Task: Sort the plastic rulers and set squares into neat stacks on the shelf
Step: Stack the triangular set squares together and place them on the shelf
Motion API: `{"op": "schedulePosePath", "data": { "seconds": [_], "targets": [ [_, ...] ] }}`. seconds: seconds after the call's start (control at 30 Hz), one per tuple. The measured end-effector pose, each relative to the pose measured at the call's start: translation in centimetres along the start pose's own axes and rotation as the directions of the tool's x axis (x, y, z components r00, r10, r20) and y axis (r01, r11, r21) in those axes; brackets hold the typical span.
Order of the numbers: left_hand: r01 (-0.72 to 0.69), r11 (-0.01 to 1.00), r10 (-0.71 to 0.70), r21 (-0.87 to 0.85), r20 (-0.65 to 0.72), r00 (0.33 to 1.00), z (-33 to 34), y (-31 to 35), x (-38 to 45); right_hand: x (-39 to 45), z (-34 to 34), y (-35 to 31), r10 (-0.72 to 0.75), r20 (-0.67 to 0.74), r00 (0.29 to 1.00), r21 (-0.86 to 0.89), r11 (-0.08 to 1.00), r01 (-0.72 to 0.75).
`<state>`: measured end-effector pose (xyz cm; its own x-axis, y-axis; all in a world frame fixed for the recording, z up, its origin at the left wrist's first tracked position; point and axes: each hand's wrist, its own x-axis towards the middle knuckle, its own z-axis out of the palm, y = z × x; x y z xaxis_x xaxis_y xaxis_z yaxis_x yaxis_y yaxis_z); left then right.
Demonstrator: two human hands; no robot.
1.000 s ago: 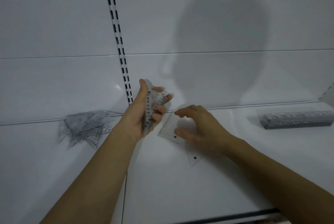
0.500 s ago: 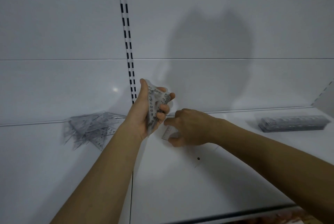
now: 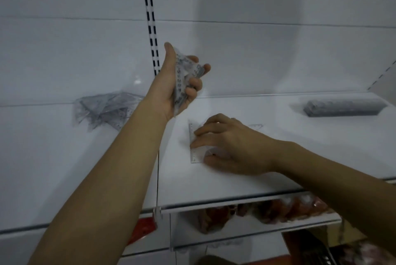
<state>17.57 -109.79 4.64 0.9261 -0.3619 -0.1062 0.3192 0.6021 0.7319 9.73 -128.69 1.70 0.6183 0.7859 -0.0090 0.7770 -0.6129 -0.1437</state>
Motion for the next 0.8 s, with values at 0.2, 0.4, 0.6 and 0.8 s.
{"op": "schedulePosePath", "data": {
  "seconds": [0.2,0.4,0.6,0.8],
  "targets": [
    [0.03,0.996,-0.034,0.082,0.05,0.998,0.5,-0.7,-0.1,-4.4,0.3,-3.0,-0.099,0.074,0.992,-0.002,0.995,0.099],
    [0.033,0.996,-0.039,0.087,0.063,0.997,0.7,-1.0,-0.5,-5.7,1.1,-3.7,-0.167,-0.095,0.981,0.052,0.984,0.173],
    [0.028,0.978,-0.029,0.207,-0.001,1.0,1.5,-1.4,-0.7,-5.0,-1.7,-2.1,0.151,-0.458,0.876,0.351,0.936,0.022],
    [-0.101,0.83,0.113,0.549,0.012,0.994,2.3,-2.2,-0.7,-3.2,-5.1,1.2,0.564,-0.395,0.726,0.715,0.684,-0.142]
  ]
}}
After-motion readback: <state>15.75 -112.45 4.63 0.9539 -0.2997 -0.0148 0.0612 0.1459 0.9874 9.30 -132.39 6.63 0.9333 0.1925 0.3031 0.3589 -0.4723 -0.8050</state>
